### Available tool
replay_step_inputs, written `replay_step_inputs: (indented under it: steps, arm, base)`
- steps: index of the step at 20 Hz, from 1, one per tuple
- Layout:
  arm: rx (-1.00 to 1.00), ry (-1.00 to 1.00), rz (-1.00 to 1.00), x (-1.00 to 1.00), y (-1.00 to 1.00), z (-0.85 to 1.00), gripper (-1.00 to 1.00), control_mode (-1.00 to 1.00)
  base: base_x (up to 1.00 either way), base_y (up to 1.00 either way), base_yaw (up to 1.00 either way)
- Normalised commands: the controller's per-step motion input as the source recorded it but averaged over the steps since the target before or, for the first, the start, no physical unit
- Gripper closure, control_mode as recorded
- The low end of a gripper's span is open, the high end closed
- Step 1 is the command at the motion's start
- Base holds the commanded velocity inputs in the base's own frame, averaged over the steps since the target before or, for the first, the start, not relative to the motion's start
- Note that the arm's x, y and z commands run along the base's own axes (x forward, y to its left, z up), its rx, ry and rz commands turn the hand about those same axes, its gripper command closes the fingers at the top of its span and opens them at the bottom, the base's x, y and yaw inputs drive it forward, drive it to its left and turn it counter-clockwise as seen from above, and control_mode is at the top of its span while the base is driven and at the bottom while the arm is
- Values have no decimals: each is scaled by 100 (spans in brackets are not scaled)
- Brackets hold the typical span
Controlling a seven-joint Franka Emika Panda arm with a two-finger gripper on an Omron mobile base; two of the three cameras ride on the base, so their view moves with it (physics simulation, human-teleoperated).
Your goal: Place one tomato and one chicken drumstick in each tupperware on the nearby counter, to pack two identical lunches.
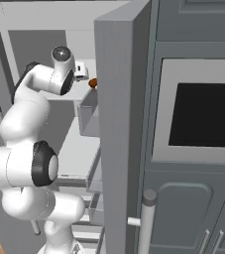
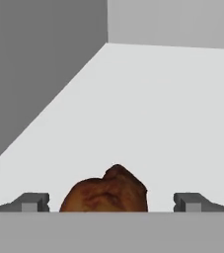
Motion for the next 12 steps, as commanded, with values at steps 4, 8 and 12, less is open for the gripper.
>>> replay_step_inputs:
  steps: [4, 8, 12]
  arm:
    - [0, 0, 0, 2, 0, -31, 100, -100]
    - [-1, -1, 0, 0, 0, -4, 100, -100]
    - [2, -6, -1, -71, -4, 27, 100, -100]
  base:
    - [0, 0, 0]
    - [0, 0, 0]
    - [0, 0, 0]
